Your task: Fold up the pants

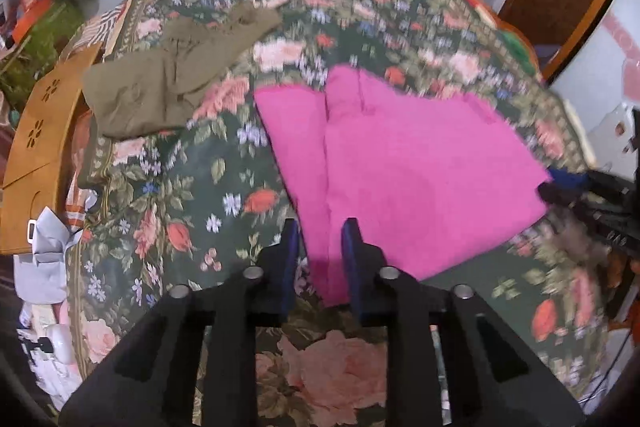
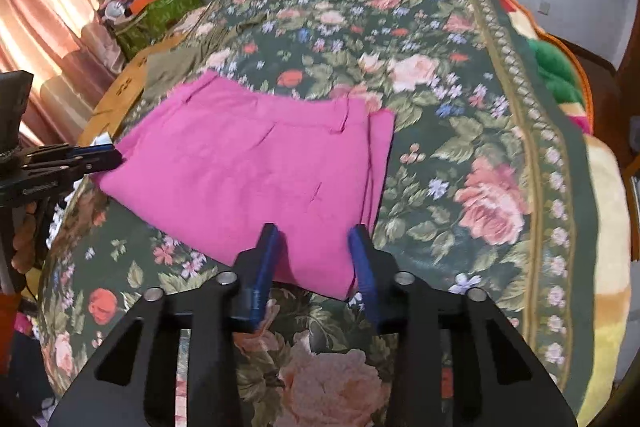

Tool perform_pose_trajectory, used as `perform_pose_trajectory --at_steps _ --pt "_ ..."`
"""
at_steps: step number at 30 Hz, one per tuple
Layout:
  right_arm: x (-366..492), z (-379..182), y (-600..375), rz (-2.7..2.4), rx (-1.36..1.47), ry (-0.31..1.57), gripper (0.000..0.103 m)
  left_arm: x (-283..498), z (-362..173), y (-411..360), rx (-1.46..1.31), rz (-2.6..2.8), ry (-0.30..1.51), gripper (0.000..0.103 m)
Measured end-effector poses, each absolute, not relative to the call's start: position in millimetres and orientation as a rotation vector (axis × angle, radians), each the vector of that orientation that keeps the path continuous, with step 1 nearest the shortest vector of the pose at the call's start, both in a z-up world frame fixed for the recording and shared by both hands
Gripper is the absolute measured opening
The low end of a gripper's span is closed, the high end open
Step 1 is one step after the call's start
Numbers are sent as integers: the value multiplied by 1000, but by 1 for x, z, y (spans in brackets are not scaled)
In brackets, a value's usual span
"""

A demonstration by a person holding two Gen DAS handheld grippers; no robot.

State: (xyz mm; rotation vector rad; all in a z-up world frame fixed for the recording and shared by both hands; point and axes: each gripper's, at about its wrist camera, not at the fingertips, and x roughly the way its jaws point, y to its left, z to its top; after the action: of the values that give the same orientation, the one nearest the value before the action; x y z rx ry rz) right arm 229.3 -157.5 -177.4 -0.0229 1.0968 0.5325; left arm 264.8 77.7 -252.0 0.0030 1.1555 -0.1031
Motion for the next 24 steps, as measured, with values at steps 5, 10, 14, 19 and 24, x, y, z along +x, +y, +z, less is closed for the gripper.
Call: perform_pose_trajectory --at_steps 5,10,14,19,24 --pt "226 -182 -156 549 -54 1101 20 254 -261 71 57 -83 1126 20" --pt "224 -185 -155 551 -92 1108 17 249 -263 65 126 -58 1115 20" --pt "225 -183 -153 558 -140 1111 17 248 -262 65 154 -45 1116 20" --pt "233 -176 -157 560 -175 1137 21 249 -253 66 208 -39 1117 20" --pt "245 -163 -169 544 -142 1114 21 260 -234 77 164 -36 1100 21"
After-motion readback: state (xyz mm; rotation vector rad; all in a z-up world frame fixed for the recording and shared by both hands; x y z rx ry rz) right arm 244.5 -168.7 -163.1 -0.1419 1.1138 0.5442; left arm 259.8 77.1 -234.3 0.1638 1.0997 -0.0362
